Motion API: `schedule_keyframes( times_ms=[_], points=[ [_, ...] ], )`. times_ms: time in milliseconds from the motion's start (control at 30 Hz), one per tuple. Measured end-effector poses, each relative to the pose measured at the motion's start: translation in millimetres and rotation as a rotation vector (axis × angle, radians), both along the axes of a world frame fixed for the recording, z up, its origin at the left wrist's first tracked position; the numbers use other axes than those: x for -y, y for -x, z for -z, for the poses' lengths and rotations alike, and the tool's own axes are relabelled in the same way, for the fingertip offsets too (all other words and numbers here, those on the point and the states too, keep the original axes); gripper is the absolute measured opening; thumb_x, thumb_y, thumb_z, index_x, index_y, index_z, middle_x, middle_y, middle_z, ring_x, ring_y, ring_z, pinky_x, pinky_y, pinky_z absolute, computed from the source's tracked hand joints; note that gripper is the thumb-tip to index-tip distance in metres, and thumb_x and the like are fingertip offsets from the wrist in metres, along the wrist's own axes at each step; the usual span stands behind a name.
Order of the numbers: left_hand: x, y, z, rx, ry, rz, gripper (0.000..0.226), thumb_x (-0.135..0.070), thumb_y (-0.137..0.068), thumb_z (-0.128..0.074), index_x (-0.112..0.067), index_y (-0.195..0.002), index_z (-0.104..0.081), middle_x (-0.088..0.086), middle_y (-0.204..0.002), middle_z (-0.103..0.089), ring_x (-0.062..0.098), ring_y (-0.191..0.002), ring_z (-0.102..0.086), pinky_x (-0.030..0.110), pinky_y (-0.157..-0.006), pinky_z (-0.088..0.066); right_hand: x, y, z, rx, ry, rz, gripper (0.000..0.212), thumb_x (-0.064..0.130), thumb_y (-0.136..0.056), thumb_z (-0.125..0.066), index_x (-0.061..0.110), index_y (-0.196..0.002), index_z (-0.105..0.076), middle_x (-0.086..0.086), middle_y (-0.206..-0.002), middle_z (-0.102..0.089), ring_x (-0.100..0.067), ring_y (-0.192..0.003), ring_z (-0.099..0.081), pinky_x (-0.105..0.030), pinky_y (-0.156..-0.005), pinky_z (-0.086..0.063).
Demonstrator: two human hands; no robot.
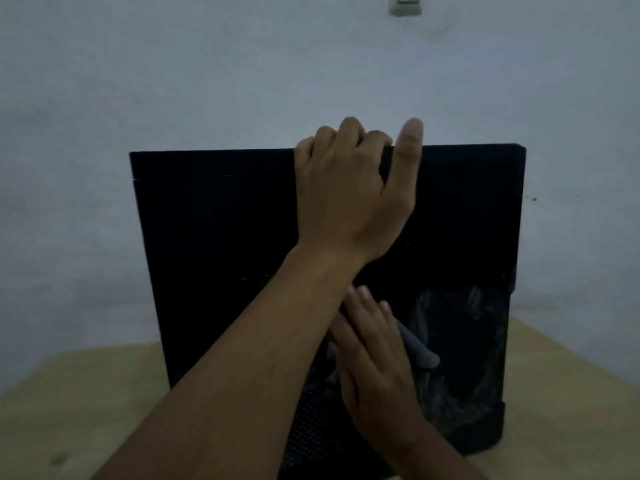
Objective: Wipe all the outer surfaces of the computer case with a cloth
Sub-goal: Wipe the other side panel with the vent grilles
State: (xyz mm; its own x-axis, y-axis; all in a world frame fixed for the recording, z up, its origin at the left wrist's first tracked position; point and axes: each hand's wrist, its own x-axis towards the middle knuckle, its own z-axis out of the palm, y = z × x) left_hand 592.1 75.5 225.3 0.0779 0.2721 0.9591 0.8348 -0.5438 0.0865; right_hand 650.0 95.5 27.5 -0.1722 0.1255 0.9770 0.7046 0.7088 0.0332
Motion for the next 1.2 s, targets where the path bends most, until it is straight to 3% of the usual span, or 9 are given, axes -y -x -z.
schedule_keyframes(
  times_ms=[167,267,400,500,600,733,900,1033,1200],
  points=[
    [-4.8,-9.1,-0.4,0.061,-0.017,-0.031,0.054,-0.053,-0.098,-0.004,-0.029,-0.072,-0.045,-0.007,-0.085,-0.045,0.015,-0.089,-0.045,0.038,-0.099,-0.032,-3.2,-48.1,-36.1,0.44,-0.091,0.029,0.044,0.016,-0.104,-0.044,0.011,-0.148,-0.041,-0.012,-0.155,-0.037,-0.026,-0.147,-0.03,-0.047,-0.119,-0.027],
    [-5.7,-12.7,0.9,0.069,-0.018,-0.078,0.053,-0.054,-0.098,-0.005,-0.028,-0.076,-0.045,-0.006,-0.087,-0.045,0.013,-0.091,-0.042,0.036,-0.101,-0.03,-11.3,-61.8,-70.6,0.184,-0.111,0.065,0.037,0.009,-0.103,-0.048,0.003,-0.139,-0.051,-0.016,-0.15,-0.043,-0.029,-0.144,-0.035,-0.052,-0.117,-0.028],
    [-6.7,-14.1,2.6,0.089,-0.049,-0.094,0.051,-0.051,-0.1,-0.007,-0.026,-0.075,-0.044,-0.006,-0.087,-0.043,0.013,-0.089,-0.038,0.034,-0.097,-0.028,-16.8,-64.1,-77.1,-0.357,0.005,0.046,0.043,0.009,-0.103,-0.045,0.003,-0.146,-0.042,-0.011,-0.157,-0.033,-0.023,-0.15,-0.021,-0.047,-0.123,-0.018],
    [-10.9,-17.0,6.3,0.099,-0.094,-0.115,0.045,-0.049,-0.101,-0.014,-0.025,-0.077,-0.044,-0.005,-0.086,-0.044,0.014,-0.088,-0.039,0.035,-0.098,-0.031,-13.6,-44.7,-47.9,-0.585,0.092,0.035,0.047,0.014,-0.104,-0.041,0.006,-0.15,-0.036,-0.006,-0.162,-0.025,-0.019,-0.152,-0.013,-0.047,-0.123,-0.014],
    [-16.5,-20.5,10.4,0.097,-0.132,-0.153,0.045,-0.047,-0.102,-0.025,-0.02,-0.084,-0.056,-0.005,-0.089,-0.044,0.013,-0.089,-0.038,0.039,-0.101,-0.034,-6.5,-16.6,-18.6,-0.607,0.148,0.053,0.05,0.017,-0.105,-0.037,0.008,-0.153,-0.029,-0.004,-0.164,-0.017,-0.021,-0.153,-0.008,-0.048,-0.121,-0.013],
    [-22.2,-22.6,15.4,0.071,-0.183,-0.213,0.035,-0.043,-0.097,-0.043,-0.016,-0.101,-0.065,0.0,-0.096,-0.046,0.019,-0.095,-0.046,0.04,-0.105,-0.032,-2.0,-8.5,-5.2,-0.387,0.126,0.069,0.053,0.012,-0.1,-0.038,0.003,-0.152,-0.03,-0.01,-0.163,-0.018,-0.028,-0.152,-0.012,-0.044,-0.123,-0.011],
    [-23.5,-19.8,16.9,0.044,-0.218,-0.228,0.033,-0.042,-0.094,-0.049,-0.015,-0.106,-0.065,0.007,-0.102,-0.054,0.026,-0.101,-0.051,0.039,-0.106,-0.03,-12.7,-54.9,-52.6,-0.142,0.024,0.058,0.055,0.0,-0.097,-0.05,0.002,-0.149,-0.034,-0.015,-0.16,-0.025,-0.028,-0.151,-0.015,-0.047,-0.123,-0.014],
    [-20.7,-22.1,17.6,0.069,-0.194,-0.216,0.035,-0.043,-0.093,-0.05,-0.015,-0.109,-0.065,0.008,-0.106,-0.054,0.027,-0.107,-0.051,0.041,-0.113,-0.026,-29.2,-72.1,-75.1,-0.444,0.013,0.109,0.049,0.008,-0.102,-0.041,0.003,-0.15,-0.034,-0.012,-0.159,-0.028,-0.022,-0.151,-0.017,-0.05,-0.122,-0.017],
    [-18.2,-23.3,19.9,0.103,-0.204,-0.184,0.037,-0.041,-0.092,-0.051,-0.013,-0.112,-0.066,0.009,-0.109,-0.054,0.027,-0.112,-0.051,0.044,-0.121,-0.021,-30.7,-63.6,-42.8,-0.927,0.092,0.098,0.051,0.018,-0.105,-0.037,0.011,-0.154,-0.027,-0.001,-0.162,-0.023,-0.011,-0.151,-0.014,-0.044,-0.12,-0.024]
  ],
)
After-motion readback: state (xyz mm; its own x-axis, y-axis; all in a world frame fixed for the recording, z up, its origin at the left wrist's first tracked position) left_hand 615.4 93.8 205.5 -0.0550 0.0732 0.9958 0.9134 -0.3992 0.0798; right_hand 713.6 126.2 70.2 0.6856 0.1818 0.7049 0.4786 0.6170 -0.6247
